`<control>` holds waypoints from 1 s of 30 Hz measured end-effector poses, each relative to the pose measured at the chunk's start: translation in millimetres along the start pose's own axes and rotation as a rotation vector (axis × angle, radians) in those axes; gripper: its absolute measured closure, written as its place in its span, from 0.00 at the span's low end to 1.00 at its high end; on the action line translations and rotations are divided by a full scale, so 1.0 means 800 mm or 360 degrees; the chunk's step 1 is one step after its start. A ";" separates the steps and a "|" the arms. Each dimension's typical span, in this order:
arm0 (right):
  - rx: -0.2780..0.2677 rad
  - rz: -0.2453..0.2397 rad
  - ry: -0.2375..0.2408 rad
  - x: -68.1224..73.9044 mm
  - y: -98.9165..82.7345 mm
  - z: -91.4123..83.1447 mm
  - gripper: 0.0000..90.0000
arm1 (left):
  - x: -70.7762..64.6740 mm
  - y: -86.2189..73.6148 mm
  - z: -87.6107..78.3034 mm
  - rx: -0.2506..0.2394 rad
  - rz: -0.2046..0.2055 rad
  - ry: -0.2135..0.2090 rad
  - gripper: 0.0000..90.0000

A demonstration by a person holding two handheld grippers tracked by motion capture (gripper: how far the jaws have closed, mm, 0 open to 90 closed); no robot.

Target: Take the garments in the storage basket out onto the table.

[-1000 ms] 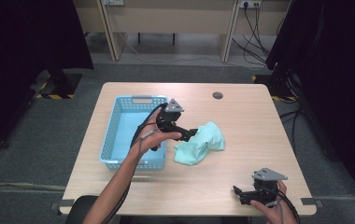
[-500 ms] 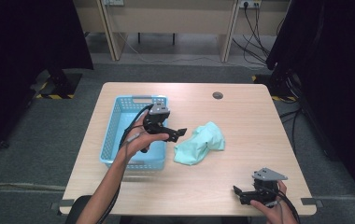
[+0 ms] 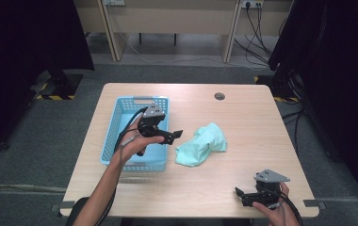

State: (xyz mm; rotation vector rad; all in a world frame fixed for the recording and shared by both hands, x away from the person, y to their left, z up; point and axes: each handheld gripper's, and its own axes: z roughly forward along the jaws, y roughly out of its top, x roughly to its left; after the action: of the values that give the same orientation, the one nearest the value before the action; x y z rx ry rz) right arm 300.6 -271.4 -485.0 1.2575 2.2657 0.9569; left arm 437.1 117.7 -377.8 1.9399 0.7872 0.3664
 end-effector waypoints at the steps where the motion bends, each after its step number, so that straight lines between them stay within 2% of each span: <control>1: -0.0001 -0.0001 0.0000 0.000 0.000 0.000 0.00 | 0.001 -0.001 -0.001 -0.0001 -0.0003 0.0004 0.07; 14: -0.0001 -0.0001 -0.0001 0.000 0.000 0.000 0.00 | 0.005 -0.010 -0.016 -0.0023 -0.0018 0.0035 0.07; 30: -0.0002 -0.0001 -0.0001 0.000 0.000 0.000 0.00 | 0.001 -0.014 -0.032 -0.0053 -0.0012 0.0052 0.07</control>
State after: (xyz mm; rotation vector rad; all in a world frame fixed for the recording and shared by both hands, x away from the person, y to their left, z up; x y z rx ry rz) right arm 300.6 -271.4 -485.1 1.2564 2.2648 0.9574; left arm 419.4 139.4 -375.0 1.9037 0.8041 0.4051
